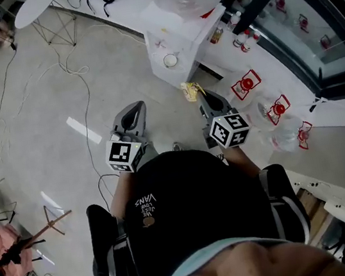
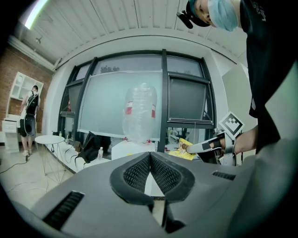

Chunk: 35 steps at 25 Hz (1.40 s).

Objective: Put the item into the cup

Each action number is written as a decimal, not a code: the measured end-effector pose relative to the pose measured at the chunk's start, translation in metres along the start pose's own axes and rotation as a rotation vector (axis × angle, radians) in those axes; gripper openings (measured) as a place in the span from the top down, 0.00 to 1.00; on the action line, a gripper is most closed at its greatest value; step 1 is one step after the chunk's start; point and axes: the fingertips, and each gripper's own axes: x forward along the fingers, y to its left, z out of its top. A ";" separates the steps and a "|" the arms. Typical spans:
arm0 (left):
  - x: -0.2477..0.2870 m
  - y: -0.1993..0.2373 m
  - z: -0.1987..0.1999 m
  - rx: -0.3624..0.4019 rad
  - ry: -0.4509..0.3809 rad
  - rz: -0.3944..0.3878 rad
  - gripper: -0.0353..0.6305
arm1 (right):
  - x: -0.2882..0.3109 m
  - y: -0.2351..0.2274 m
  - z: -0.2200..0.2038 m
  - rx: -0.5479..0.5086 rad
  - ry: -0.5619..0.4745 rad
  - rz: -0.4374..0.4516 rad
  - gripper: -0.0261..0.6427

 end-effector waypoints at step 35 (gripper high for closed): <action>0.244 0.228 -0.085 0.144 0.185 -0.734 0.92 | 0.246 -0.046 -0.014 0.167 -0.053 -0.663 0.89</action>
